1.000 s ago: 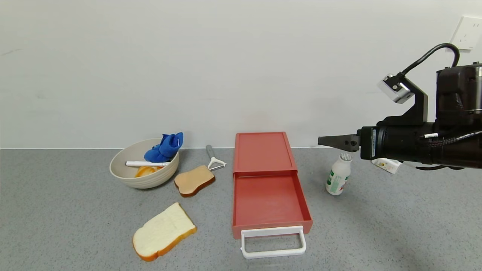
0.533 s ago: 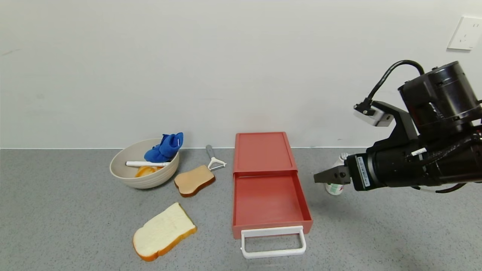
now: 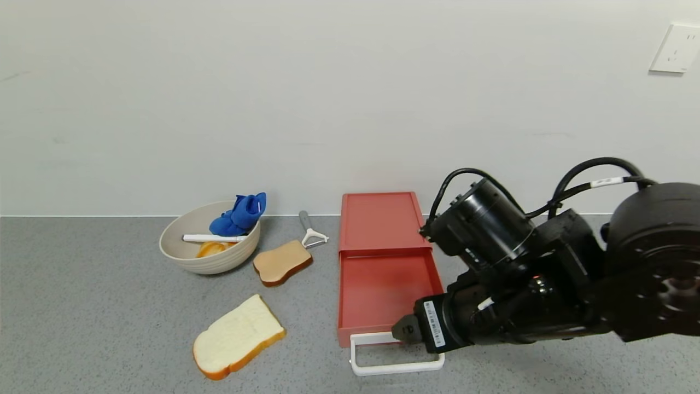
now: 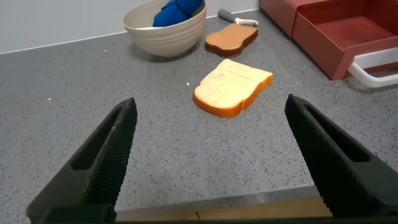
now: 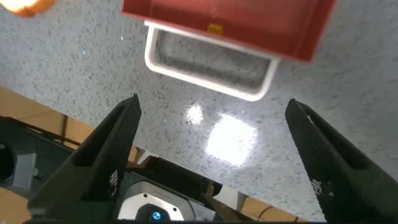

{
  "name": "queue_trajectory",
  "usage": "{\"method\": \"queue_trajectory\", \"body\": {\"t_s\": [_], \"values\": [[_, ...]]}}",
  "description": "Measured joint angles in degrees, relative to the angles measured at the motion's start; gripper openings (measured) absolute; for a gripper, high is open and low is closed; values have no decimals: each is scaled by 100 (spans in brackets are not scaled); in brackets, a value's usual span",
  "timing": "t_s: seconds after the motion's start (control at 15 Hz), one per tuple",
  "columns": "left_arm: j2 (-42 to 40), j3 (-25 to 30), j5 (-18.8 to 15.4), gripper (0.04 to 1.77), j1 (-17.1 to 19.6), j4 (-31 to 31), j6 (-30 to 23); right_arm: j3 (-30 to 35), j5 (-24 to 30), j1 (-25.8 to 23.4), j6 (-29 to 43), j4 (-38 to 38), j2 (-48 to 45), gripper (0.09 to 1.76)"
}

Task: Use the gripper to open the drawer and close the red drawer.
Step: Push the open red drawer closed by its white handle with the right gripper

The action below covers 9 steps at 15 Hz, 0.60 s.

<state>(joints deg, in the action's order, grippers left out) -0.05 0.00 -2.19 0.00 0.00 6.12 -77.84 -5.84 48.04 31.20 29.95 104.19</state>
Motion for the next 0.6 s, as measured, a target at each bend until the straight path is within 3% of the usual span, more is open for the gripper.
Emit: {"method": "queue_trajectory", "body": {"t_s": [0.27,0.6], "values": [[0,0,0,172,0,0,0,-121,-27,300,416,2,656,171],[0,0,0,172,0,0,0,-396,-468,427,590,-41,1268,171]]}}
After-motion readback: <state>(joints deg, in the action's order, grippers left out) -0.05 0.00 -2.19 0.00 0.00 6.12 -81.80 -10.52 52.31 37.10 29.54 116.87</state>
